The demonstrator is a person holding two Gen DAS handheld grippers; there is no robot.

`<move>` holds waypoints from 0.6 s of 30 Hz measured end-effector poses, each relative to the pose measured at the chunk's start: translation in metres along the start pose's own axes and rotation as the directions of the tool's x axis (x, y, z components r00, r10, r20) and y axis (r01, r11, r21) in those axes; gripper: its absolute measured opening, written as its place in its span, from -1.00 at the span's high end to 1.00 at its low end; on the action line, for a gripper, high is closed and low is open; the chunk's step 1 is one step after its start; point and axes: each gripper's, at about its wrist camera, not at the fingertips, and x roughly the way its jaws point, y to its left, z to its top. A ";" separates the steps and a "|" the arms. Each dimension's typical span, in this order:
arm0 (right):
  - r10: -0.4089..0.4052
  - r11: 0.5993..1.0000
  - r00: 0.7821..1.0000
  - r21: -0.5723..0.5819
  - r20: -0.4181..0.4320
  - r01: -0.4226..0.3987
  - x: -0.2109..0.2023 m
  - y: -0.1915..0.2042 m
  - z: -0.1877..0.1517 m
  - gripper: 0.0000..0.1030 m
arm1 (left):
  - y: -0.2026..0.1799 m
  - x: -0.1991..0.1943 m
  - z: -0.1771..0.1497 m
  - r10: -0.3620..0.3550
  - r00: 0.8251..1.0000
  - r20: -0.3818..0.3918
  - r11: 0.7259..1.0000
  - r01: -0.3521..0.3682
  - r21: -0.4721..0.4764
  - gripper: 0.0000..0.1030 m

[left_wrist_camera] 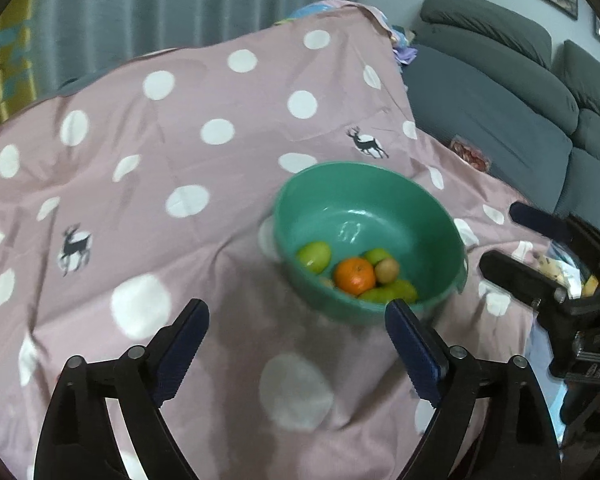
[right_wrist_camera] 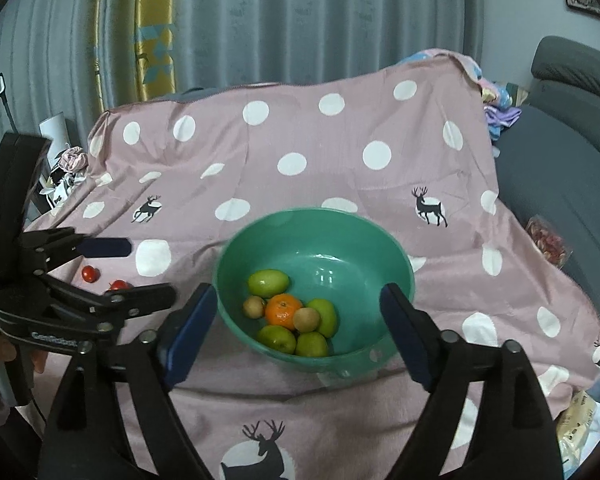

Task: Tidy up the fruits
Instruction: 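Move both grippers back toward the red cherry tomatoes on the sheet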

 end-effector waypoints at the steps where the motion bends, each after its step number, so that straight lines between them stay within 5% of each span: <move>1: -0.002 1.000 1.000 -0.004 0.005 0.002 -0.004 0.002 0.000 -0.74 | 0.004 -0.007 -0.005 0.012 1.000 0.003 1.000 -0.012 -0.006 -0.74; 7: -0.001 1.000 1.000 -0.007 0.027 0.001 -0.021 0.011 0.000 -0.91 | 0.027 -0.039 -0.033 0.042 0.999 0.012 0.997 -0.041 -0.064 -0.76; 18: 0.024 0.998 1.000 -0.050 0.017 -0.023 -0.033 0.043 -0.006 -0.92 | 0.065 -0.073 -0.085 0.125 0.992 -0.002 0.981 -0.124 -0.151 -0.94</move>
